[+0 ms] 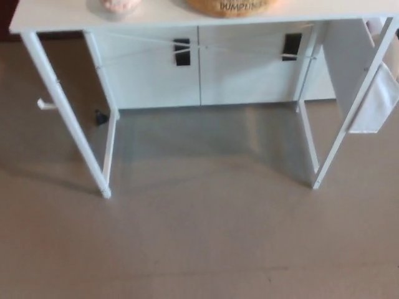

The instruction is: The robot walks towards a table in front, picks a dumpling toy with left hand and puts it in an orange round plate

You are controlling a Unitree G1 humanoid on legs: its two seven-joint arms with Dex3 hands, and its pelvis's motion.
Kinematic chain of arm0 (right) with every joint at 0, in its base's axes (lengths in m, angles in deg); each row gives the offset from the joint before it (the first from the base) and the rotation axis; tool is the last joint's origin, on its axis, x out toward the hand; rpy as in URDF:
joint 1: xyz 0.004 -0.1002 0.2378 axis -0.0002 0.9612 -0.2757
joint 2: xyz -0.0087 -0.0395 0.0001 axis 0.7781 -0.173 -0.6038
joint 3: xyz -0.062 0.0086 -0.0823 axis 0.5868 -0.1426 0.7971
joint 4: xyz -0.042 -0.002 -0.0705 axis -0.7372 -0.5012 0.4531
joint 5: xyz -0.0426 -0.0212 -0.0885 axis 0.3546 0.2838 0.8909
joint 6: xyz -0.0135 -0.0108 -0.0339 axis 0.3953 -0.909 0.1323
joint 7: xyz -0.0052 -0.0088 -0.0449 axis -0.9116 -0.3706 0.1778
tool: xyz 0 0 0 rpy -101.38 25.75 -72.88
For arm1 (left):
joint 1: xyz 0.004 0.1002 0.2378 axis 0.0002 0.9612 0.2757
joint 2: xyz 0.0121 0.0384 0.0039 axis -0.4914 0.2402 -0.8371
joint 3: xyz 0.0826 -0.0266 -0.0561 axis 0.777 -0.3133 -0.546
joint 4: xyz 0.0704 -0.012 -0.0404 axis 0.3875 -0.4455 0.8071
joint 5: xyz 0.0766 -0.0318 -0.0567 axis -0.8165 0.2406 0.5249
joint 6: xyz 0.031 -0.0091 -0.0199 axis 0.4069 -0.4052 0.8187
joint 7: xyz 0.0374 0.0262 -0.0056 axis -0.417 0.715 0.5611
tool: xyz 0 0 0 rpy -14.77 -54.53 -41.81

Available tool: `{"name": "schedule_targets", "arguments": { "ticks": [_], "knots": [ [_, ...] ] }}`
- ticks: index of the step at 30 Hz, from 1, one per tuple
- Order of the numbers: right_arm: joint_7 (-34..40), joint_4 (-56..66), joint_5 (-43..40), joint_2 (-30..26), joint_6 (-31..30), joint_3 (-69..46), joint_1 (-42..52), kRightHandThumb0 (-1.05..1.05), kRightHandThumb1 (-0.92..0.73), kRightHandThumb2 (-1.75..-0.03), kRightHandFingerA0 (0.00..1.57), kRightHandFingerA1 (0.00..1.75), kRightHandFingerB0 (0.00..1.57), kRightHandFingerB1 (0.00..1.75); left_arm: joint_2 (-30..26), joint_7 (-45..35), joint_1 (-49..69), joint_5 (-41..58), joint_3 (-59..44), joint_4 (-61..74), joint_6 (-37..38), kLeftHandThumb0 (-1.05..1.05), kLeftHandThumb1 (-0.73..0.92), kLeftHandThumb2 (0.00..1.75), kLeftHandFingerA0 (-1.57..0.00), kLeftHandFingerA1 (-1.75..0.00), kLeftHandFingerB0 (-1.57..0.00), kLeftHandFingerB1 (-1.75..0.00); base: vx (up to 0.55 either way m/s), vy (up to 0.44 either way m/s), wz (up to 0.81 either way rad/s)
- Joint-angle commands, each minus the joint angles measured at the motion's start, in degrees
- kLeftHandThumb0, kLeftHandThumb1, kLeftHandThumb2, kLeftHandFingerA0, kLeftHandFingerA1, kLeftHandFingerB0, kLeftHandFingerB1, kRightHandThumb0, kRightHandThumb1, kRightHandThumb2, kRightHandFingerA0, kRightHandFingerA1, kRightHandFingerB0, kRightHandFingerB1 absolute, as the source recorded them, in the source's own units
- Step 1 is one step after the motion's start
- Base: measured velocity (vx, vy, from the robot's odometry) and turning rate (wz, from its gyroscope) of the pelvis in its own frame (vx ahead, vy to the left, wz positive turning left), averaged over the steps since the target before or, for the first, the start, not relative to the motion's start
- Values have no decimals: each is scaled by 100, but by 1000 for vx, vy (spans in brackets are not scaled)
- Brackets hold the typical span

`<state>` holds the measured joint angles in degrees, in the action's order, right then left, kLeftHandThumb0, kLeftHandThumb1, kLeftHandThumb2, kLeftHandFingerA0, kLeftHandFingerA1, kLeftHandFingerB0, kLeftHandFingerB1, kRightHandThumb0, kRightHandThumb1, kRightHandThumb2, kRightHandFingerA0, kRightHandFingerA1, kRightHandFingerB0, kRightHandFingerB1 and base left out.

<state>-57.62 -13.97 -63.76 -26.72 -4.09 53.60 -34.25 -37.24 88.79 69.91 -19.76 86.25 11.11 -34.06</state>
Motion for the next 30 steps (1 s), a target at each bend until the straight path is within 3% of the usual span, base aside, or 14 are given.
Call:
{"name": "schedule_targets", "arguments": {
  "ticks": [1,2,3,12,18,19,20,21,22,23,25,28,29,30],
  "knots": [
    [7,24,18,-26,26,6,29,-33,-61,-59,72,50,47,35,-106,-48,-44,-39,3,23,-28,-34,63,59,-62,-53,-40,-34,457,207,-6],
    [2,-6,23,-20,-5,8,19,-33,-61,-59,72,50,47,35,-105,-20,-55,-70,27,1,-27,-34,64,58,-64,-54,-41,-34,405,196,64],
    [9,-23,28,-16,-23,12,12,-33,-61,-58,73,52,47,35,-101,-28,-63,-62,21,-17,-34,-40,52,79,-59,-63,-34,-46,393,148,-94],
    [-26,-36,-6,9,-7,-23,70,-31,-60,-58,69,44,48,36,-85,-21,-33,-72,49,-39,-75,-42,53,79,-57,-61,-33,-46,240,119,-4],
    [-82,-34,-49,10,-6,-65,82,-29,-62,-58,71,54,48,36,-87,-80,-7,-54,38,0,-71,-41,54,80,-58,-62,-34,-46,178,-37,-4],
    [-91,-36,-37,4,-14,-61,80,-39,-53,-78,64,57,42,47,-95,-56,-9,-91,69,-8,-71,-43,54,80,-56,-60,-34,-46,345,10,49],
    [-94,-37,-23,1,-30,-52,71,-39,-53,-78,64,57,42,47,-104,-21,-17,-136,106,-27,-71,-43,54,80,-56,-60,-34,-46,329,-4,11],
    [-91,-37,-23,3,-36,-54,60,-30,-62,-59,70,46,49,36,-107,-33,-18,-124,99,-10,-63,-41,54,81,-55,-60,-33,-47,330,-2,-11],
    [-87,-38,-24,6,-44,-57,43,-30,-62,-59,70,46,49,36,-111,-48,-20,-104,92,13,-50,-41,54,81,-55,-60,-33,-47,331,6,1],
    [-83,-37,-30,8,-35,-66,47,-30,-62,-59,71,51,49,36,-107,-73,-23,-84,79,13,-58,-34,66,60,-60,-49,-40,-35,159,-55,0],
    [-84,-24,-39,9,-30,-74,47,-31,-62,-59,69,49,49,36,-109,-118,-31,-53,53,10,-52,-34,66,59,-61,-50,-41,-35,150,-13,-8],
    [-86,-10,-26,9,-52,-66,36,-32,-62,-59,71,51,49,36,-111,-149,-51,-28,15,-29,-22,-41,54,81,-54,-58,-35,-47,122,87,-12],
    [-114,-16,-32,5,-54,-72,34,-31,-62,-58,67,43,49,36,-110,-172,-55,-18,0,-43,-16,-36,64,59,-61,-47,-41,-35,183,139,-13],
    [-127,-21,-47,7,-57,-89,34,-31,-62,-58,67,43,49,36,-108,-173,-59,-22,-4,-49,-20,-43,53,80,-56,-58,-35,-47,209,184,-13]
  ]
}}
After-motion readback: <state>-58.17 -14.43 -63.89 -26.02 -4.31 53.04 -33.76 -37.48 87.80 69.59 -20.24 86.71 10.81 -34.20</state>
